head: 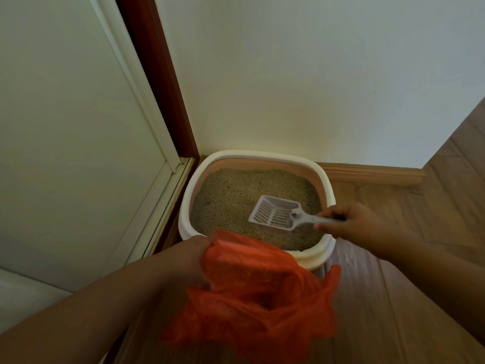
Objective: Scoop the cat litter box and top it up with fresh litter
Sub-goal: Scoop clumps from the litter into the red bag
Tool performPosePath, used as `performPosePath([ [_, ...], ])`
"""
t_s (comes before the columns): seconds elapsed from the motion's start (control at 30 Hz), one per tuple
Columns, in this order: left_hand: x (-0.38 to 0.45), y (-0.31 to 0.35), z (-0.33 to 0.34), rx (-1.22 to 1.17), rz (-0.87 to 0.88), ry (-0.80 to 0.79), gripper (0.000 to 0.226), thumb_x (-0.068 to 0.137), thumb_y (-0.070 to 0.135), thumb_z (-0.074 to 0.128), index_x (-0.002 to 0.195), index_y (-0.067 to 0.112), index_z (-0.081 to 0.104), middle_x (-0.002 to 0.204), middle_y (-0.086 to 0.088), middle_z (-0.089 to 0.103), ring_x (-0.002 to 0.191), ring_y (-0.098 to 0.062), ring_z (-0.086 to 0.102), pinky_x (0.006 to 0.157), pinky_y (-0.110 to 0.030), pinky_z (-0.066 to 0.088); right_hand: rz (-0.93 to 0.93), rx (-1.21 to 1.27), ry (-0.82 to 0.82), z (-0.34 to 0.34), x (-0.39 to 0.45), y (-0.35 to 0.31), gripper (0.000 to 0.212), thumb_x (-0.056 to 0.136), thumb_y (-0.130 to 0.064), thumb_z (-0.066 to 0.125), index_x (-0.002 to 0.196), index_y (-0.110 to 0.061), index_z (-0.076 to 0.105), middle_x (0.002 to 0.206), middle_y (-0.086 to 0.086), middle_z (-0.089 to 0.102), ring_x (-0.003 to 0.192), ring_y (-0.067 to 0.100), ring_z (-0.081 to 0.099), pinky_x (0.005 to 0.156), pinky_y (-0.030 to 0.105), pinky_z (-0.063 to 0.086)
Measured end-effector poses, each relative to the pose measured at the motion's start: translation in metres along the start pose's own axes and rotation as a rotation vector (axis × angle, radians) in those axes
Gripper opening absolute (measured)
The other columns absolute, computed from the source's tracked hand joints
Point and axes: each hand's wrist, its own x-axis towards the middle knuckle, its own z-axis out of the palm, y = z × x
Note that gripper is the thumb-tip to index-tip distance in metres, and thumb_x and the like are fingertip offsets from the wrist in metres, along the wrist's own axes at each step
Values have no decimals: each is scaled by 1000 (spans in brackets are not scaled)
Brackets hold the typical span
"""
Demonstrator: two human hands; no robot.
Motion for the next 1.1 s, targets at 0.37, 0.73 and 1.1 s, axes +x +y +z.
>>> performPosePath([
  [0.37, 2, -4, 1, 4, 2, 13, 119, 72, 39, 90, 161, 34, 11, 157, 2, 35, 140, -17, 42, 107, -27, 41, 113, -623, 59, 11, 47, 4, 22, 88, -39, 74, 96, -18, 72, 84, -4, 69, 73, 7, 68, 68, 25, 60],
  [0.73, -1, -15, 4, -14, 2, 11, 99, 73, 38, 89, 155, 31, 35, 150, 6, 49, 134, -12, 50, 103, -22, 43, 157, -681, 23, 37, 82, 7, 25, 90, -36, 72, 88, -11, 73, 79, 1, 68, 65, 11, 61, 55, 19, 47],
  [1.1, 1, -23, 4, -22, 22, 39, 102, 72, 40, 89, 156, 31, 31, 154, 4, 43, 137, -12, 46, 105, -19, 36, 85, -532, 29, 63, 95, 24, 17, 86, -35, 79, 91, -20, 73, 80, -2, 66, 71, 10, 60, 58, 21, 44],
])
